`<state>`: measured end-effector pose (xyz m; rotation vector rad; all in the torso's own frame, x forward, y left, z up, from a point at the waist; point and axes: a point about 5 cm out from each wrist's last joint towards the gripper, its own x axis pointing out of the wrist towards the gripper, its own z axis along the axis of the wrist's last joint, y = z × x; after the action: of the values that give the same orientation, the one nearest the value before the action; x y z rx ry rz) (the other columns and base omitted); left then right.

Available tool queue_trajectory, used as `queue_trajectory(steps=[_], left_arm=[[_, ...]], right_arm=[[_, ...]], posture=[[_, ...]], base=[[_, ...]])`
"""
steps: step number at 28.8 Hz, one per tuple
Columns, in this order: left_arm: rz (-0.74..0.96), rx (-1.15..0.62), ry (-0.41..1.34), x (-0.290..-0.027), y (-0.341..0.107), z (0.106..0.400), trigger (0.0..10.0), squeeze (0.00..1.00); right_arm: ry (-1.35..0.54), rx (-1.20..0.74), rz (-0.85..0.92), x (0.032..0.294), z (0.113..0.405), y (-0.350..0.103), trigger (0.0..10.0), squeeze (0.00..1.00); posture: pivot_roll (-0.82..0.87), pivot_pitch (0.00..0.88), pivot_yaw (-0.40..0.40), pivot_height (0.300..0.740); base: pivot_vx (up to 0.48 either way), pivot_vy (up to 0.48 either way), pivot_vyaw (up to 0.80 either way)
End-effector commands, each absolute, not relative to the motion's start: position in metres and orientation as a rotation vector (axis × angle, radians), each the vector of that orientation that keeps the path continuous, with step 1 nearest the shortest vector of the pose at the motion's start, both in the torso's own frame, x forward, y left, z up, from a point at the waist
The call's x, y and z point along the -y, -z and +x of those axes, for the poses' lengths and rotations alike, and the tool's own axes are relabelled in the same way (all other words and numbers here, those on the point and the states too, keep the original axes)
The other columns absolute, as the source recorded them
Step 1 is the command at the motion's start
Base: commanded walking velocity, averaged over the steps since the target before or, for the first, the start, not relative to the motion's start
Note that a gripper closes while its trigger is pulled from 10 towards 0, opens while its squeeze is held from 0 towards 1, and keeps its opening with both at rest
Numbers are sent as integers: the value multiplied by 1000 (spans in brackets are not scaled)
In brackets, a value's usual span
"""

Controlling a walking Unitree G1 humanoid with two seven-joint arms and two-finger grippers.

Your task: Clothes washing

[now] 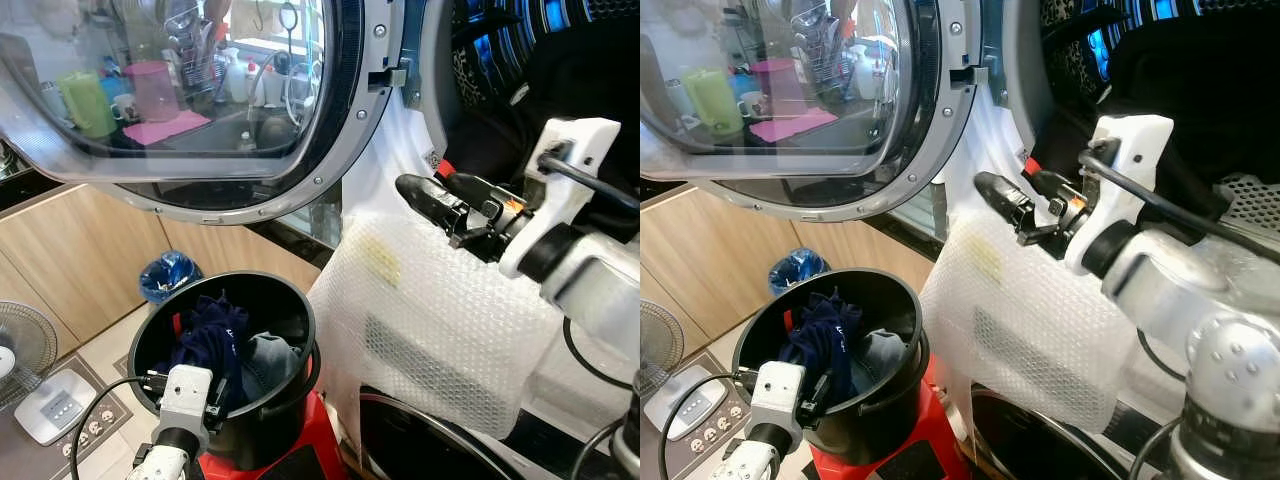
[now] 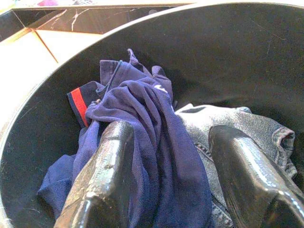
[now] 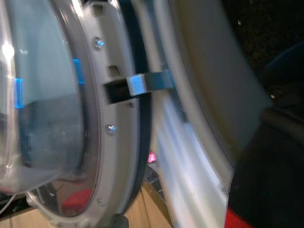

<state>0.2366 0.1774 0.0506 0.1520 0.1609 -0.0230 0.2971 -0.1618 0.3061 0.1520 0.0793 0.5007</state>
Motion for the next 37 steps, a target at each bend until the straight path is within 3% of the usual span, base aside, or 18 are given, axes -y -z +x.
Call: queue_trajectory(steps=[1, 5, 12, 14, 23, 26, 37], left_arm=[[156, -269, 38, -176, -31, 229, 10000, 0], [157, -262, 34, -177, -33, 231, 10000, 0], [160, -260, 30, -179, -34, 231, 10000, 0], [161, -259, 28, -179, -34, 231, 10000, 0], [170, -253, 32, -180, -37, 232, 10000, 0], [176, -244, 24, -183, -41, 235, 10000, 0], [181, -240, 30, -182, -42, 241, 10000, 0]], right_arm=[[-421, -44, 129, 171, 304, -315, 10000, 0], [-323, 21, 110, 191, 324, -336, 10000, 0], [-263, 132, 133, 208, 333, -367, 10000, 0], [-184, 164, 106, 223, 337, -378, 10000, 0], [-19, 81, -40, 249, 365, -365, 10000, 0], [115, 73, -82, 271, 384, -363, 10000, 0], [446, 164, -88, 317, 377, -402, 10000, 0]], posture=[[-78, 69, 29, 740], [-70, 60, 31, 740], [-61, 62, 36, 740], [-56, 64, 36, 740], [-52, 69, 47, 740], [-36, 62, 53, 740], [-42, 36, 54, 740]], base=[[0, 0, 0], [0, 0, 0], [0, 0, 0], [0, 0, 0], [0, 0, 0], [0, 0, 0], [0, 0, 0]])
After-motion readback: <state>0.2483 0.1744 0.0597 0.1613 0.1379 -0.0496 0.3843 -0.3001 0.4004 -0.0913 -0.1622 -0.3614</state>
